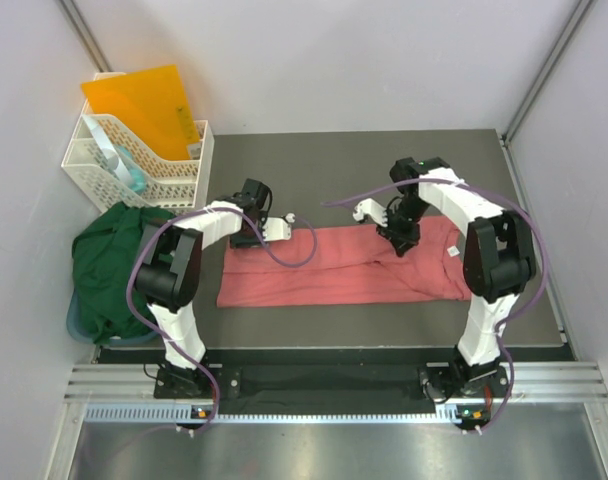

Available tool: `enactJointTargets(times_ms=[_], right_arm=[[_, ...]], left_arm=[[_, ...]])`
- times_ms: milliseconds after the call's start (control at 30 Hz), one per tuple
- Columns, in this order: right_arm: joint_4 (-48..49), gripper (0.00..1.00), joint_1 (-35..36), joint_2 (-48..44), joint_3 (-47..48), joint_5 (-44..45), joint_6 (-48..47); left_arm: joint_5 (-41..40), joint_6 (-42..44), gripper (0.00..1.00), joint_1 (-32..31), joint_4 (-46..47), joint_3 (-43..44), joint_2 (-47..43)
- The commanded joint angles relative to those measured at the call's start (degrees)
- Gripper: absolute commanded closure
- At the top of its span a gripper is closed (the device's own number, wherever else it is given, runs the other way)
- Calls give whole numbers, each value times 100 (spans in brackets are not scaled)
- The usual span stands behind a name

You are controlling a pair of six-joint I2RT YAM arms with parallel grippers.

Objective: Fold and stack the t-shirts
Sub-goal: Fold the other side of the tshirt into a rectangle

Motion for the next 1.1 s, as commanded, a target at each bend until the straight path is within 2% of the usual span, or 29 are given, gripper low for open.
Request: enactJointTargets(times_ms=[0, 200, 633, 667, 733, 767, 867, 967, 1000, 1033, 1067], right_arm=[[-590, 100, 370, -308, 26, -201, -243], [-687, 100, 827, -475, -150, -350, -173], [-1029, 98, 1320, -519, 8, -333, -129], [-1056, 90, 1346, -501, 25, -341, -138], [-1169, 82, 1364, -475, 87, -359, -147], [-1231, 70, 1373, -457, 113, -376, -147], [-1267, 49, 1408, -527, 131, -342, -164], [-1145, 49, 1321, -659, 105, -228, -68], [-839, 51, 1224, -694, 87, -192, 28], [-645, 55, 1102, -755, 52, -148, 238], [-451, 66, 813, -747, 43, -61, 336]], left_arm=[[136, 28, 47, -53, 28, 57, 82], [171, 116, 47, -62, 37, 118, 161], [285, 222, 47, -71, 116, 242, 354], [285, 213, 47, -71, 116, 268, 363], [302, 221, 47, -71, 125, 277, 398], [303, 221, 47, -71, 134, 277, 407], [311, 248, 47, -71, 151, 251, 407], [303, 274, 47, -71, 160, 242, 407], [303, 292, 47, -71, 160, 242, 407], [311, 292, 47, -71, 160, 233, 390], [311, 292, 47, -71, 169, 216, 381]])
